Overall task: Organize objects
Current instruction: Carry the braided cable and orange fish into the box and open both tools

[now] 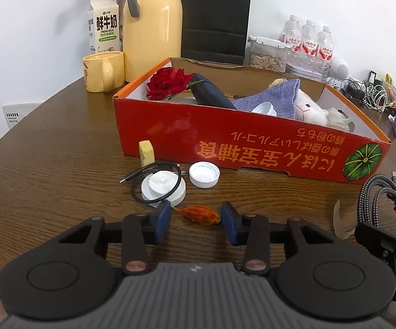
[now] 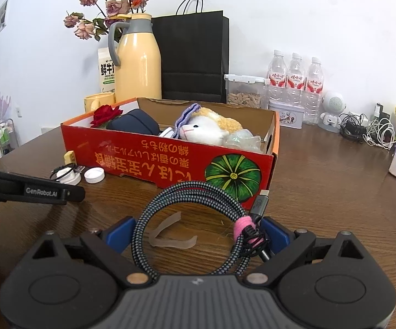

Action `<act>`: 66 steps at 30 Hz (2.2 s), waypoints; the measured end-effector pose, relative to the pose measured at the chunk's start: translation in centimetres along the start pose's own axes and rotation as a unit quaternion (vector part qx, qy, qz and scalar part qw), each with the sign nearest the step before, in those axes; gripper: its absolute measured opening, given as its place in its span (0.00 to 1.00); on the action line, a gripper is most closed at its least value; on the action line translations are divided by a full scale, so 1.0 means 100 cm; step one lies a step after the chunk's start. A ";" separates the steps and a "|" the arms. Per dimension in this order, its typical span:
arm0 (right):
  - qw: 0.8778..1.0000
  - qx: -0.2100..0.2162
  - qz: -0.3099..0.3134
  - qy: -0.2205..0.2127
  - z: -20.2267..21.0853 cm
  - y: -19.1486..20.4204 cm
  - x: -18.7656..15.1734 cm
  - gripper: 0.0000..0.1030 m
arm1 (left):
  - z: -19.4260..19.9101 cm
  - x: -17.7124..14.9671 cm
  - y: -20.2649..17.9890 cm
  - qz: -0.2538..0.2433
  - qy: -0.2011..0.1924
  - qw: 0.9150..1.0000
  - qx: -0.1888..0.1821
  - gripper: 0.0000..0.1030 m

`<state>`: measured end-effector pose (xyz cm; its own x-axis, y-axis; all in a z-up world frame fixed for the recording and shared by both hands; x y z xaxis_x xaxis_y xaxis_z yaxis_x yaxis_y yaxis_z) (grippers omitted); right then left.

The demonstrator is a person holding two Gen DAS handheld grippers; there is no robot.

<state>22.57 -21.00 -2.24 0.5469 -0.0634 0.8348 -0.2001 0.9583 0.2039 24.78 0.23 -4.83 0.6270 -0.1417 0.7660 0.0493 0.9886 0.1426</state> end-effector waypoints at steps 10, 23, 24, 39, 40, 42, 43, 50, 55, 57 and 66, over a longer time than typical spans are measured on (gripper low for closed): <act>1.000 -0.002 -0.001 -0.001 0.001 0.000 0.000 0.94 | 0.005 -0.004 -0.006 -0.020 -0.009 1.000 -0.012 0.40; 1.000 0.017 0.014 -0.012 0.010 0.009 0.002 0.94 | 0.039 0.003 -0.008 -0.046 -0.064 0.997 -0.022 0.40; 1.000 0.019 0.017 -0.014 0.012 0.011 0.004 0.94 | 0.042 0.005 -0.008 -0.047 -0.071 0.996 -0.022 0.40; 0.995 0.033 0.051 -0.073 0.006 0.046 0.074 0.94 | 0.062 0.074 0.006 -0.047 -0.168 0.984 -0.022 0.40; 0.995 0.032 0.052 -0.073 0.002 0.049 0.080 0.94 | 0.060 0.081 0.007 -0.045 -0.173 0.984 -0.022 0.40; 0.995 0.032 0.053 -0.072 -0.007 0.053 0.090 0.94 | 0.058 0.091 0.010 -0.042 -0.180 0.982 -0.021 0.40; 0.996 0.031 0.054 -0.071 -0.012 0.055 0.095 0.94 | 0.056 0.096 0.011 -0.041 -0.184 0.982 -0.020 0.40; 0.996 0.022 0.061 -0.061 -0.056 0.069 0.125 0.94 | 0.027 0.129 0.019 -0.036 -0.184 0.982 -0.021 0.40; 0.997 0.013 0.059 -0.043 -0.092 0.072 0.138 0.94 | -0.003 0.146 0.028 -0.027 -0.173 0.985 -0.014 0.40; 0.998 0.009 0.057 -0.035 -0.106 0.071 0.141 0.94 | -0.015 0.151 0.031 -0.023 -0.166 0.986 -0.012 0.40; 0.999 0.002 0.045 -0.018 -0.143 0.062 0.145 0.94 | -0.059 0.156 0.040 -0.018 -0.125 0.992 -0.019 0.40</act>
<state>40.88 -12.00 3.83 0.4970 0.0130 0.8676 -0.2499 0.9597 0.1288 39.34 2.28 3.92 0.4117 -0.1801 0.8933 0.1005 0.9833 0.1519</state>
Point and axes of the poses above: each gripper's, at about its wrist camera, not at the fingertips, and z roughly against the way its jaws point, y to its left, x to its top, the point moved 4 cm from there along -z, roughly the way its jaws point, and after that the axes turned 14 degrees about -z, right-handed, at the moved point
